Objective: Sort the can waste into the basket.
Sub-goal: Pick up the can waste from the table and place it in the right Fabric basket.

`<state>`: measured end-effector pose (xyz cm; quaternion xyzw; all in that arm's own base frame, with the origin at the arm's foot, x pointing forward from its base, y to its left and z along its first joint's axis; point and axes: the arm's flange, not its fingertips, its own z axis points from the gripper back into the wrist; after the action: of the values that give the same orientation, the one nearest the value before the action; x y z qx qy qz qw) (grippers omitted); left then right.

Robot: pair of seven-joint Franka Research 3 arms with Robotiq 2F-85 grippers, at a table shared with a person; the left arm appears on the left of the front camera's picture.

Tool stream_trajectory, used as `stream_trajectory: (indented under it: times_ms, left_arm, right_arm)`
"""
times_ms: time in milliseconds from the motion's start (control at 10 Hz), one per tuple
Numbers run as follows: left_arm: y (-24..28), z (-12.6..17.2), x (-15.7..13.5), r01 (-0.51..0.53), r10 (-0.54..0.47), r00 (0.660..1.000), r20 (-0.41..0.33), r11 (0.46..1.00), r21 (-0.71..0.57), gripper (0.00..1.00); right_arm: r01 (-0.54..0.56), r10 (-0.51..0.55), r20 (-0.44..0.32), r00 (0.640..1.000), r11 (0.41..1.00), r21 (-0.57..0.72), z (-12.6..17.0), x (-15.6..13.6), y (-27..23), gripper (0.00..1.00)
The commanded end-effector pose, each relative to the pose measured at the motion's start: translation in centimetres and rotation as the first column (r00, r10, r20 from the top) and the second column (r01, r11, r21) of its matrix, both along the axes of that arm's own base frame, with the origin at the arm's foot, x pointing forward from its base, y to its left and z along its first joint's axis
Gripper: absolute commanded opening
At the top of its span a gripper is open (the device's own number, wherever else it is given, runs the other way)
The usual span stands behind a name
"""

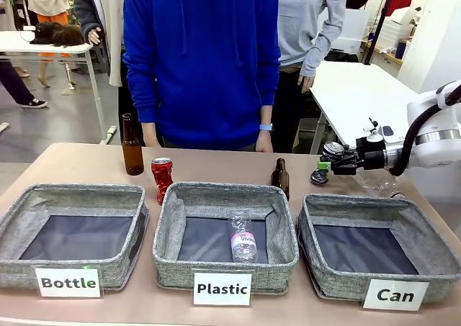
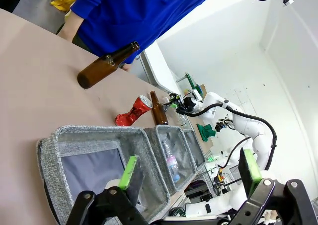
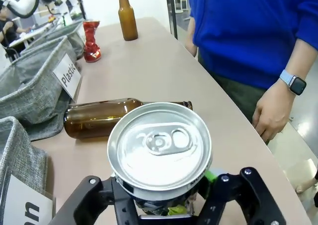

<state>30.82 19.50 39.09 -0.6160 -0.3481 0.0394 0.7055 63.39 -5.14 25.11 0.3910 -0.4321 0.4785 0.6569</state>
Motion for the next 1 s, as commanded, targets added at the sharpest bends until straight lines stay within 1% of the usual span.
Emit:
stream_trajectory:
  times_ms: [0,200,300,400,600,800,900]
  left_arm:
    - [0.1,0.0,-0.2,0.012,-0.012,1.0,0.014,1.0,0.001,1.0]
    - [0.1,0.0,-0.2,0.012,-0.012,1.0,0.014,1.0,0.001,1.0]
    - [0.1,0.0,-0.2,0.012,-0.012,1.0,0.014,1.0,0.001,1.0]
    - [0.1,0.0,-0.2,0.012,-0.012,1.0,0.014,1.0,0.001,1.0]
    - [0.1,0.0,-0.2,0.012,-0.012,1.0,0.014,1.0,0.001,1.0]
    - [0.1,0.0,-0.2,0.012,-0.012,1.0,0.014,1.0,0.001,1.0]
    - [0.1,0.0,-0.2,0.012,-0.012,1.0,0.014,1.0,0.001,1.0]
  right_arm:
    - [0.001,-0.001,0.023,1.0,1.0,0.018,0.3,0.4,-0.2,0.0]
    - [0.003,-0.003,0.02,1.0,1.0,0.024,1.8,-0.7,-0.9,0.0]
    - [0.0,0.0,-0.003,1.0,0.999,0.035,3.7,-1.9,-1.5,0.0]
    - [0.002,-0.001,-0.021,1.0,1.0,0.026,6.5,-3.6,-2.5,0.0]
    - [-0.039,0.039,-0.064,0.997,0.999,0.013,11.3,-7.0,-3.9,0.0]
    - [-0.089,0.084,-0.115,0.99,0.995,-0.039,15.1,-10.3,-4.6,0.0]
    - [-0.113,0.101,-0.127,0.987,0.99,-0.089,17.0,-12.6,-4.6,0.0]
